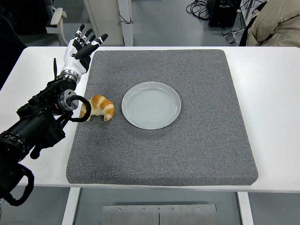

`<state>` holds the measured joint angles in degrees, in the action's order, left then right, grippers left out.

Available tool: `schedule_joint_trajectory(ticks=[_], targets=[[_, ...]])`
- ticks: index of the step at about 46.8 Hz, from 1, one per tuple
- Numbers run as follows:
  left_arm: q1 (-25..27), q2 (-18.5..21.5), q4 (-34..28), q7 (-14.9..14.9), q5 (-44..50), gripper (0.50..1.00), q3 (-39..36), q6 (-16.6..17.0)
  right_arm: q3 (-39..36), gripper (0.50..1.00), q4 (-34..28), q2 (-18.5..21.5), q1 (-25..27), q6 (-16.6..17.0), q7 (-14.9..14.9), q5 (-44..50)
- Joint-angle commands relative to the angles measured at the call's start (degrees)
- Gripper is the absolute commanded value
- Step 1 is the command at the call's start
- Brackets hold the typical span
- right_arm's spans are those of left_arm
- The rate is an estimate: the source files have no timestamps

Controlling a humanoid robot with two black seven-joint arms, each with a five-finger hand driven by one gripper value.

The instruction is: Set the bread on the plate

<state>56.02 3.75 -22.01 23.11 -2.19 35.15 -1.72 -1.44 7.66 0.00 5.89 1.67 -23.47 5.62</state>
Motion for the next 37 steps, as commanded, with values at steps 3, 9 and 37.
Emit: schedule_joint_trajectory(ticks=[3, 9, 37], targets=[[0.5, 0.3, -0.6, -0.2, -0.4, 0.977, -0.5, 0.0, 0.0, 1.000, 0.0, 0.0, 0.0, 0.0, 0.0, 0.0], [0.8, 1.6, -2.1, -0.6, -1.4, 0.975, -2.8, 0.0, 0.0, 1.000, 0.0, 0.0, 0.0, 0.0, 0.0, 0.0], [0.3, 20.9, -26.5, -2.8, -11.2, 0.969, -15.2, 5.5, 0.0, 1.000, 0.0, 0.0, 0.0, 0.0, 0.0, 0.0]])
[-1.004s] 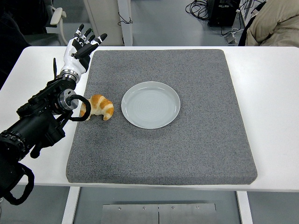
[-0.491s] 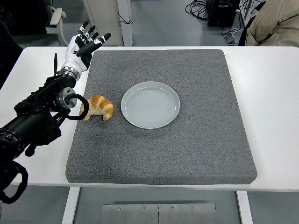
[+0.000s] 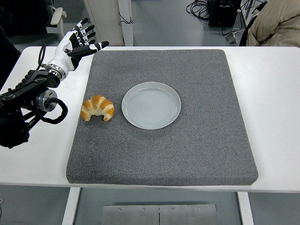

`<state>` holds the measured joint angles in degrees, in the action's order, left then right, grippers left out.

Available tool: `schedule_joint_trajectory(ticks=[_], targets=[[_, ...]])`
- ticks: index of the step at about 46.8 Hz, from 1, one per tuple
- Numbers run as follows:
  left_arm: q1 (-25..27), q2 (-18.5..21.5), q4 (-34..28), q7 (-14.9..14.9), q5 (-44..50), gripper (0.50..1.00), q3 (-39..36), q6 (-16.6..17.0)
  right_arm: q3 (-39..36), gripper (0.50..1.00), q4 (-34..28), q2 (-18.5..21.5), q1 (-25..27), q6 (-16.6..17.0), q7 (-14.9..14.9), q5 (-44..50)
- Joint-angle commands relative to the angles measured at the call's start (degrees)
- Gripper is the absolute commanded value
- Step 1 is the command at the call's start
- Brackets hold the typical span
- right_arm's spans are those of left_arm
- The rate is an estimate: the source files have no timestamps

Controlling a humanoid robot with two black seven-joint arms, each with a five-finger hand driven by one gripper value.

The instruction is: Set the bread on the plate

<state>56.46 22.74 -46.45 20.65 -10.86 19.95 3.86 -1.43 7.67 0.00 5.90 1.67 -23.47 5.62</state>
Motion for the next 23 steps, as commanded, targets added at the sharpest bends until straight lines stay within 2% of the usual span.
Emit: schedule_joint_trajectory(ticks=[1, 11, 23], targets=[[-0.1, 2.7, -2.7, -0.4, -3.3, 0.969, 0.0, 0.0, -0.1, 1.000, 0.1, 0.0, 0.0, 0.0, 0.0, 0.0], [0.2, 7.2, -6.3, -2.9, -13.0, 0.969, 0.0, -0.3, 0.0, 1.000, 0.0, 0.0, 0.0, 0.0, 0.0, 0.0], [0.1, 13.3, -15.7, -6.9, -27.3, 0.969, -0.5, -0.7, 0.0, 1.000, 0.0, 0.0, 0.0, 0.0, 0.0, 0.0]])
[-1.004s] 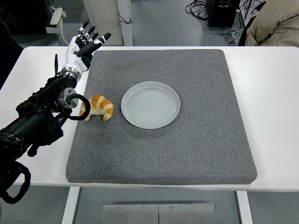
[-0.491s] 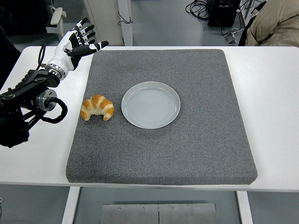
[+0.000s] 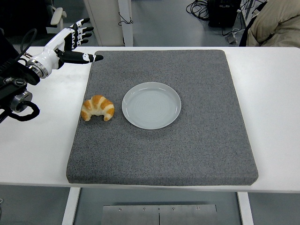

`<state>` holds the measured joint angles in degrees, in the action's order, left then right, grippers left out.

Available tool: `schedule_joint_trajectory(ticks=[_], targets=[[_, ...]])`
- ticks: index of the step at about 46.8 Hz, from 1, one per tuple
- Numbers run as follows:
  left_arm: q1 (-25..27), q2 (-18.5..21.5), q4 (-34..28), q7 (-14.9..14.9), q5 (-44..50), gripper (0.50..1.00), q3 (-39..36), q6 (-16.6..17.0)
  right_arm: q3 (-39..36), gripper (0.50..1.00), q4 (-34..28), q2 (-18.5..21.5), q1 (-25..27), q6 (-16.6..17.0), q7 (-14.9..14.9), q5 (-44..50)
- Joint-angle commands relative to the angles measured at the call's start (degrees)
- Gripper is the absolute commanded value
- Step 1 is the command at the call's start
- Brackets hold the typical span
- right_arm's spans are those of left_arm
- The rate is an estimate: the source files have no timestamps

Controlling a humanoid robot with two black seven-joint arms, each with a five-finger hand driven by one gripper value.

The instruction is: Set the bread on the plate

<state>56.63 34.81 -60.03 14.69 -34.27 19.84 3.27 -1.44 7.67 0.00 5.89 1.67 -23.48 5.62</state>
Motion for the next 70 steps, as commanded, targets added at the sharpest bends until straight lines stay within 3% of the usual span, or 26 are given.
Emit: schedule_joint_trajectory(ticks=[1, 13, 28, 43, 56, 65, 70], targets=[[-0.1, 1.7, -2.8, -1.1, -5.2, 0.969, -0.9, -0.1, 0.0, 1.000, 0.0, 0.0, 0.0, 0.0, 0.0, 0.0], [2.6, 8.4, -11.1, -1.2, -12.1, 0.969, -9.3, -0.1, -0.1, 1.000, 0.0, 0.0, 0.0, 0.0, 0.0, 0.0], [2.5, 10.8, -14.2, -1.3, -19.4, 0.969, -11.0, 0.2, -0.1, 1.000, 0.0, 0.0, 0.0, 0.0, 0.0, 0.0], [2.2, 11.8, -15.6, -1.3, -26.7, 0.969, -14.7, 1.7, 0.0, 1.000, 0.0, 0.0, 0.0, 0.0, 0.0, 0.0], [2.1, 11.2, -15.0, -1.5, -30.1, 0.969, -19.6, 8.9, 0.0, 1.000, 0.1, 0.0, 0.0, 0.0, 0.0, 0.0], [2.2, 8.3, -14.3, -7.5, -30.1, 0.968, -20.8, 11.1, 0.0, 1.000, 0.0, 0.0, 0.0, 0.0, 0.0, 0.0], [2.0, 7.2, -13.0, -7.9, -30.2, 0.969, -20.8, 11.4, 0.0, 1.000, 0.0, 0.0, 0.0, 0.0, 0.0, 0.0]])
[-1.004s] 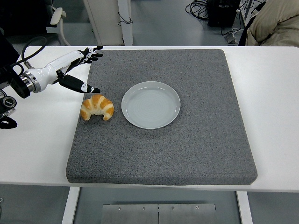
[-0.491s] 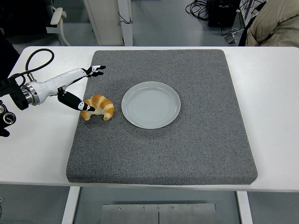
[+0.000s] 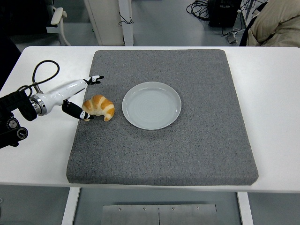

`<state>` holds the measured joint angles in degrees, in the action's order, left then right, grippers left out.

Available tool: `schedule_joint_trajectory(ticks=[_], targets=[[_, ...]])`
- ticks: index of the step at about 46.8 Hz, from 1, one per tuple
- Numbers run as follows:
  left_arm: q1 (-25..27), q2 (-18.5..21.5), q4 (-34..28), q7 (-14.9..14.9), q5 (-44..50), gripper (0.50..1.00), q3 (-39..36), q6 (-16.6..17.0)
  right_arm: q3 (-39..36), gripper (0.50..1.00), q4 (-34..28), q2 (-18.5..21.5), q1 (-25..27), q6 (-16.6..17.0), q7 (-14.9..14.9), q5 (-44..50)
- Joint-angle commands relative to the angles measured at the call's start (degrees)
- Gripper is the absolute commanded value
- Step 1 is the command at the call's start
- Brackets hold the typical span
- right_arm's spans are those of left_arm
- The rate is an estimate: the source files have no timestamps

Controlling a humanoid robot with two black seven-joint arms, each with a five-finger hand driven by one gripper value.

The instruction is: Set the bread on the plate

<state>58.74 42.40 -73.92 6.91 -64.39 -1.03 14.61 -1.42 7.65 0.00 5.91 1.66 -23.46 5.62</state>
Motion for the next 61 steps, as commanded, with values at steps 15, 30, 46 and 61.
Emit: schedule_joint_trajectory(ticks=[15, 30, 46, 61], targets=[[0.2, -0.5, 1.9, -0.1, 0.1, 0.969, 0.1, 0.1, 0.0, 1.000, 0.0, 0.0, 0.0, 0.0, 0.0, 0.0], [0.1, -0.9, 2.0, 0.3, 0.1, 0.969, 0.0, 0.0, 0.0, 1.000, 0.0, 0.0, 0.0, 0.0, 0.0, 0.0], [-0.5, -2.6, 3.4, 0.6, 0.0, 0.909, -0.1, -0.2, 0.0, 1.000, 0.0, 0.0, 0.0, 0.0, 0.0, 0.0], [-0.2, -3.4, 5.4, 4.2, 0.1, 0.781, -2.8, -0.2, 0.0, 1.000, 0.0, 0.0, 0.0, 0.0, 0.0, 0.0]])
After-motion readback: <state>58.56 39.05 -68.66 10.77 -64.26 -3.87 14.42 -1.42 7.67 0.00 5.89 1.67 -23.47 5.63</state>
